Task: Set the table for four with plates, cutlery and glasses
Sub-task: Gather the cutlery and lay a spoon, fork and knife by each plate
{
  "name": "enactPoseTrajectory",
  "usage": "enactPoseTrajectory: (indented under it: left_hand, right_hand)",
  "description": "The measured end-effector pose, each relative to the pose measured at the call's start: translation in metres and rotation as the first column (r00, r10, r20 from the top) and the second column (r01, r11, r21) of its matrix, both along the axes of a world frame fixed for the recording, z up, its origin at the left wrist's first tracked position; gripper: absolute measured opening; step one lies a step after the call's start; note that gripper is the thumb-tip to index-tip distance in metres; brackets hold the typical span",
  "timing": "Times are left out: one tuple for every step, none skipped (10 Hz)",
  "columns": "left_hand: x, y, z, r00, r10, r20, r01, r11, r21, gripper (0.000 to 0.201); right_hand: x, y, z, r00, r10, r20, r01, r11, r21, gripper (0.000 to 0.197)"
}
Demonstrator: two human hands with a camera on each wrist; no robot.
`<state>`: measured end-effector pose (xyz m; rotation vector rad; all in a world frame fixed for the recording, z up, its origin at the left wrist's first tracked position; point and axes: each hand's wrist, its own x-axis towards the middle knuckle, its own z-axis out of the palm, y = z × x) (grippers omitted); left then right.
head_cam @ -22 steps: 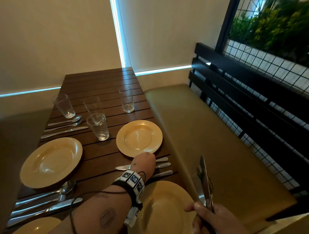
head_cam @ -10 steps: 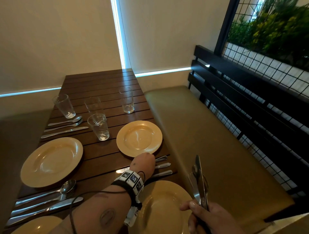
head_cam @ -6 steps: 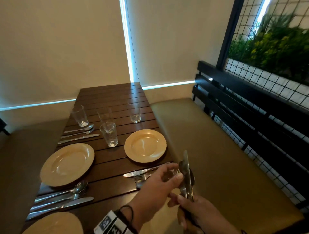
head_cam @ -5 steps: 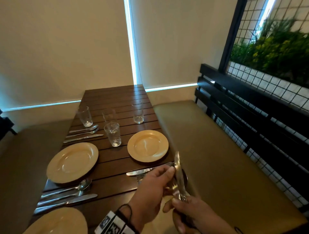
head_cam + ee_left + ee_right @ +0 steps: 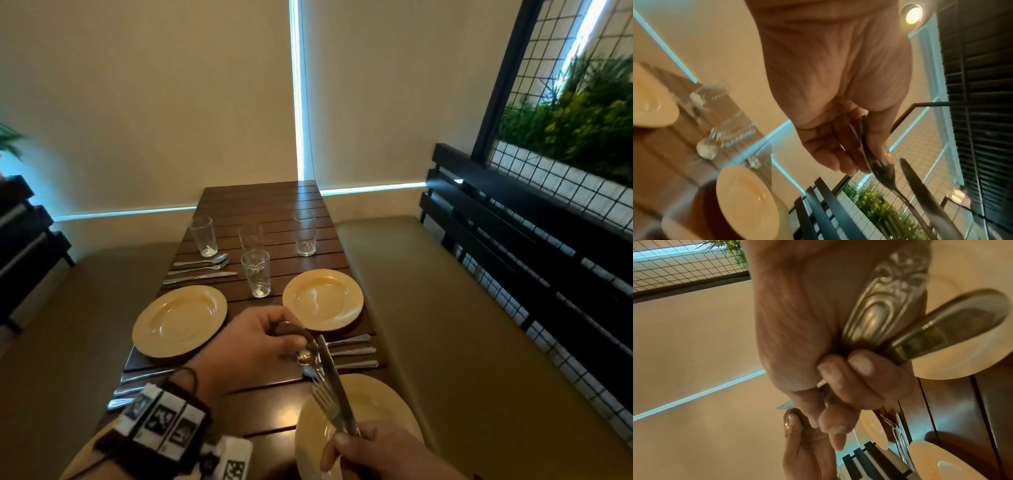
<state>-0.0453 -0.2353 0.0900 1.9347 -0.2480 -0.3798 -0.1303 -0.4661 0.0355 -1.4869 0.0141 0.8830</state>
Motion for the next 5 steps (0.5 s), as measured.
enactPoseTrajectory:
  left_hand:
    - [0.006,0.014,0.021,0.976,-0.217,0.016,0.195,0.908,0.372,0.014]
    - [0.013,0.013,0.041,0.837,-0.538,-0.100,0.412,0.499,0.762,0.016]
    - [0.027,0.004,0.028,0.735,-0.628,-0.254,0.507,0.260,0.822,0.024]
    - [0.054,0.010,-0.001,0.694,-0.603,-0.392,0.600,0.185,0.778,0.013]
    - [0.083,0.037,-0.004,0.702,-0.643,-0.307,0.555,0.223,0.801,0.030]
  right_hand:
    - [0.005,0.004,-0.002,0.999,0.048,-0.019,-0.048,0.999,-0.012,0.022]
    - [0.011,0.013,-0.012,0.995,0.100,0.008,-0.099,0.989,-0.110,0.015]
    - [0.024,0.019,-0.017,0.980,0.161,0.119,-0.142,0.977,-0.157,0.025]
    - [0.036,0.021,-0.019,0.985,0.173,0.010,-0.173,0.985,-0.009,0.041]
    - [0.084,0.044,0.008,0.952,0.305,0.015,-0.288,0.913,-0.288,0.044]
